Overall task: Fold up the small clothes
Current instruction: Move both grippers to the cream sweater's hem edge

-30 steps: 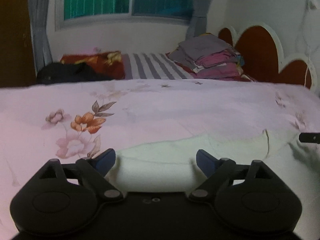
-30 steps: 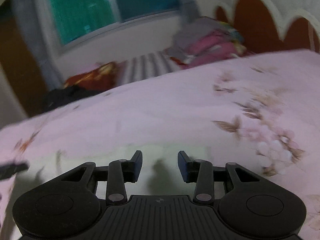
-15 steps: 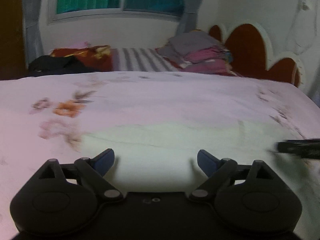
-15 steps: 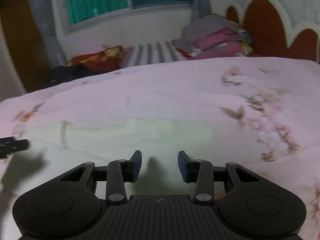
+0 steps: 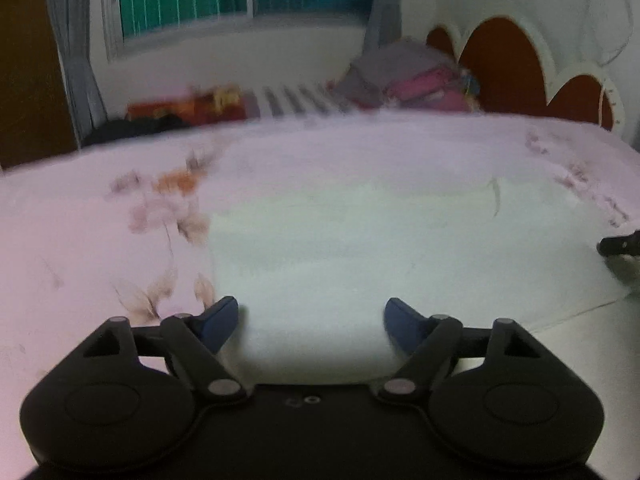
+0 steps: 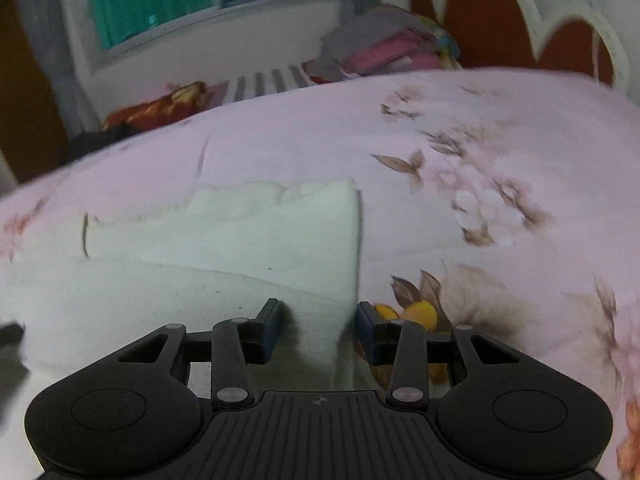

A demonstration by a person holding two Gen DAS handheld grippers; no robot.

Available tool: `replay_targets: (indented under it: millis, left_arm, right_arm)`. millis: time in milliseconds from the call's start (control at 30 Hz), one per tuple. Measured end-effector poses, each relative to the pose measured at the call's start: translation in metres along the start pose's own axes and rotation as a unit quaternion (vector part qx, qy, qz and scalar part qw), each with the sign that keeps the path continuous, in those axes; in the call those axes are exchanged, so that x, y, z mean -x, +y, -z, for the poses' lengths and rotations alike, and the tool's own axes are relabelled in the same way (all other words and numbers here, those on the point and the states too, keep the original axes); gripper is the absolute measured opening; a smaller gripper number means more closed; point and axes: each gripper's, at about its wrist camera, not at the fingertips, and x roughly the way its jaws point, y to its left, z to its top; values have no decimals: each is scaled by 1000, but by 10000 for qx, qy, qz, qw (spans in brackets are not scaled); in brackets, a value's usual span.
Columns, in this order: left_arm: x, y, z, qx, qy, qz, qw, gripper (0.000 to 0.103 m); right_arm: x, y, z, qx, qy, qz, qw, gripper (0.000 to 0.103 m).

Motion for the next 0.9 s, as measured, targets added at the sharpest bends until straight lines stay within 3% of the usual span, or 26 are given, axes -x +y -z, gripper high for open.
replay_targets:
  millis: [100,167,333,667,767,833,900]
  left_arm:
    - [-5,-4,11,-93,320,95,9994,84]
    - [1,-5,15,-50,259,86,9996,84]
    - [23,-3,23,-39,217,141,9997,85]
    - [87,7,76,41,320,-238,9992,94]
    - [123,9,102,181,245,-164,9994,87]
    - [146,10,122,296,346,-77,9989,73]
    - [170,13,145,478,440,54,9979,70]
  right_arm:
    - [30,6,7,117,-372,-89,9992,40]
    - [19,14,19,408,155,72,9990,40]
    - [53,8,28,-6,-144,71,9999,40]
    - [116,3,80,7,-2,-185,9998,40]
    - [142,1,102,111,104,-325,9994,40]
    - [163,-3,118,211,68,-345,9992,41]
    - [187,-16,138,123,34,-410,9991,74]
